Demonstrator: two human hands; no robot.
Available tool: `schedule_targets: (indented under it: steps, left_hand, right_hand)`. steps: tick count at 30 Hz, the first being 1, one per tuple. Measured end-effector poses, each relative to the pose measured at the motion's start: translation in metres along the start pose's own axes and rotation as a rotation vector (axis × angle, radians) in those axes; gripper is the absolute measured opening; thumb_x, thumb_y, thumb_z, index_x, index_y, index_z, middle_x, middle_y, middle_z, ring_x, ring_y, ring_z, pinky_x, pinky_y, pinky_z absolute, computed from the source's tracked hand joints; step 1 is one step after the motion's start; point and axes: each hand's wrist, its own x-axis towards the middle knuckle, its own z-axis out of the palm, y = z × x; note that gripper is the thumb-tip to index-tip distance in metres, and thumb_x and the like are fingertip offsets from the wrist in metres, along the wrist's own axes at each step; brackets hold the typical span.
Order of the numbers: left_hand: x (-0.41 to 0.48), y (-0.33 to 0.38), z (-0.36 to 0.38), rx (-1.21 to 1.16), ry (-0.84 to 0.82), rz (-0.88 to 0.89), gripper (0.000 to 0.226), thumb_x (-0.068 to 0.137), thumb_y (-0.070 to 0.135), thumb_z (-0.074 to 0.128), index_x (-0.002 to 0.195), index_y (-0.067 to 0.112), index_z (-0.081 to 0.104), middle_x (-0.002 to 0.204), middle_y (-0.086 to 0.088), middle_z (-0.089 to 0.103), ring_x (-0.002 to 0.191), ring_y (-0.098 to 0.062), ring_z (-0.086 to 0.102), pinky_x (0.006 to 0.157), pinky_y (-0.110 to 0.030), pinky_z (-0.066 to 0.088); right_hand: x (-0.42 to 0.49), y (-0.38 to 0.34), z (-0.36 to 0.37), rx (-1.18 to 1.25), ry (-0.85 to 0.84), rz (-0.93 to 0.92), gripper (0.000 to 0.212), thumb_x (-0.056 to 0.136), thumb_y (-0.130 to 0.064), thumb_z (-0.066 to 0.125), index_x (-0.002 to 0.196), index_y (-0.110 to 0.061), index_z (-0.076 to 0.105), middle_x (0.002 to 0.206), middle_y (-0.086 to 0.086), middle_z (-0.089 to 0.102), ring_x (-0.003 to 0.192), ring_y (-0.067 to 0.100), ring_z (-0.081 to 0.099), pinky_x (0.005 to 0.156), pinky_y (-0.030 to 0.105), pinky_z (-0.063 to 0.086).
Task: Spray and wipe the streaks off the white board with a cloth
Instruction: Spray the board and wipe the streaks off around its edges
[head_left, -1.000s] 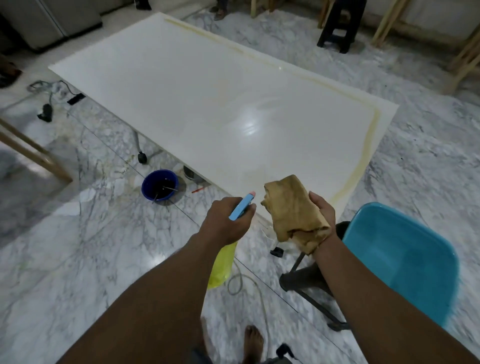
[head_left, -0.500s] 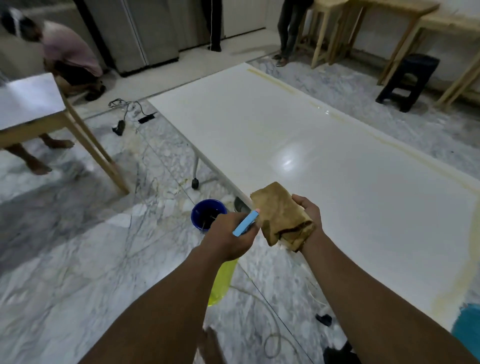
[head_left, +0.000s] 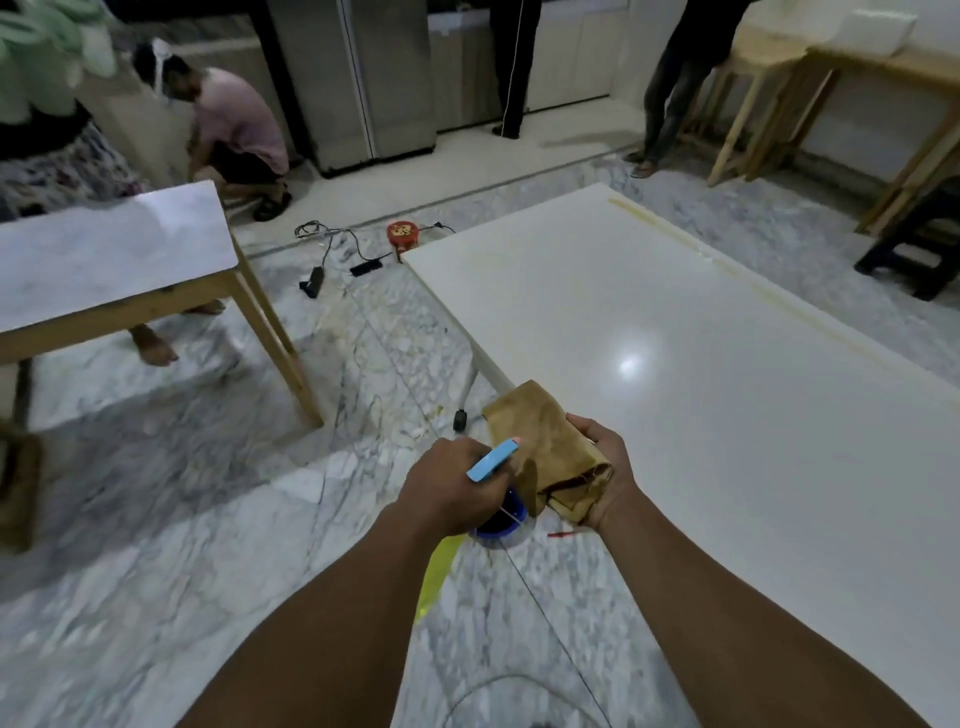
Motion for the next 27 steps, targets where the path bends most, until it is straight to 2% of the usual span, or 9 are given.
schedule_targets:
  steps: [2, 5, 9, 13, 17, 20, 22, 24, 27]
  left_hand:
    - [0.023, -0.018, -0.013, -0.065, -0.009, -0.043, 0.047, 0.098, 0.042, 0.060, 0.067, 0.008, 0.058, 0.060, -0.014, 0.063, 0.056, -0.034, 0.068, 0.055, -0.049, 0.056]
    - [0.053, -0.044, -0.027, -0.116, 0.022, -0.086, 0.045, 0.100, 0.042, 0.060, 0.070, 0.008, 0.057, 0.064, -0.018, 0.065, 0.059, -0.038, 0.069, 0.058, -0.058, 0.057]
    - [0.116, -0.076, -0.045, -0.147, 0.093, -0.149, 0.050, 0.097, 0.047, 0.059, 0.056, 0.021, 0.045, 0.055, -0.013, 0.058, 0.055, -0.039, 0.068, 0.055, -0.059, 0.056]
    - [0.199, -0.103, -0.068, -0.104, 0.086, -0.185, 0.050, 0.093, 0.057, 0.054, 0.057, 0.023, 0.048, 0.059, -0.011, 0.064, 0.055, -0.034, 0.068, 0.057, -0.056, 0.058]
    - [0.275, -0.133, -0.090, -0.161, 0.108, -0.214, 0.045, 0.095, 0.054, 0.055, 0.061, 0.026, 0.050, 0.057, 0.000, 0.060, 0.056, -0.029, 0.069, 0.060, -0.055, 0.059]
    - [0.329, -0.164, -0.103, -0.230, 0.195, -0.243, 0.044, 0.098, 0.051, 0.057, 0.066, 0.022, 0.053, 0.056, 0.001, 0.058, 0.056, -0.028, 0.067, 0.059, -0.053, 0.061]
    - [0.356, -0.186, -0.107, -0.260, 0.239, -0.255, 0.045, 0.097, 0.052, 0.057, 0.067, 0.018, 0.053, 0.055, 0.000, 0.056, 0.054, -0.028, 0.066, 0.057, -0.052, 0.061]
    - [0.376, -0.207, -0.107, -0.254, 0.258, -0.264, 0.046, 0.098, 0.050, 0.058, 0.065, 0.018, 0.051, 0.053, 0.000, 0.054, 0.051, -0.023, 0.061, 0.054, -0.042, 0.057]
    - [0.391, -0.230, -0.103, -0.196, 0.280, -0.259, 0.047, 0.100, 0.045, 0.060, 0.063, 0.019, 0.047, 0.050, 0.004, 0.047, 0.046, -0.014, 0.045, 0.048, -0.023, 0.034]
  right_hand:
    - [0.027, -0.005, 0.022, 0.008, -0.019, 0.011, 0.044, 0.093, -0.029, 0.050, 0.065, -0.004, 0.074, 0.070, 0.011, 0.068, 0.064, 0.029, 0.066, 0.073, 0.036, 0.050]
    - [0.070, -0.012, 0.046, -0.006, -0.022, 0.044, 0.041, 0.092, -0.030, 0.051, 0.070, -0.003, 0.072, 0.072, 0.012, 0.067, 0.069, 0.029, 0.064, 0.076, 0.036, 0.049]
    - [0.146, -0.031, 0.085, -0.054, -0.049, 0.112, 0.040, 0.090, -0.031, 0.053, 0.073, -0.001, 0.073, 0.076, 0.013, 0.065, 0.072, 0.029, 0.063, 0.076, 0.037, 0.048]
    - [0.237, -0.056, 0.132, -0.124, -0.059, 0.159, 0.030, 0.087, -0.029, 0.057, 0.089, -0.002, 0.069, 0.080, 0.014, 0.064, 0.078, 0.029, 0.063, 0.080, 0.038, 0.048]
    - [0.322, -0.092, 0.186, -0.372, -0.011, 0.200, 0.030, 0.091, -0.032, 0.055, 0.097, -0.005, 0.066, 0.078, 0.014, 0.066, 0.070, 0.027, 0.064, 0.066, 0.034, 0.052]
    - [0.396, -0.124, 0.241, -0.823, 0.130, -0.073, 0.023, 0.096, -0.026, 0.050, 0.108, -0.011, 0.063, 0.097, 0.013, 0.068, 0.077, 0.024, 0.063, 0.062, 0.031, 0.049]
    - [0.442, -0.136, 0.277, -1.122, 0.093, -0.389, 0.021, 0.098, -0.021, 0.043, 0.108, -0.018, 0.060, 0.108, 0.008, 0.065, 0.083, 0.021, 0.059, 0.068, 0.029, 0.044]
    - [0.489, -0.136, 0.301, -1.376, 0.020, -0.631, 0.032, 0.098, -0.016, 0.040, 0.127, -0.020, 0.054, 0.112, 0.004, 0.060, 0.092, 0.023, 0.055, 0.072, 0.028, 0.042]
    - [0.557, -0.117, 0.313, -1.774, -0.164, -0.793, 0.052, 0.094, -0.014, 0.038, 0.146, -0.010, 0.040, 0.143, 0.017, 0.047, 0.128, 0.036, 0.045, 0.100, 0.038, 0.039]
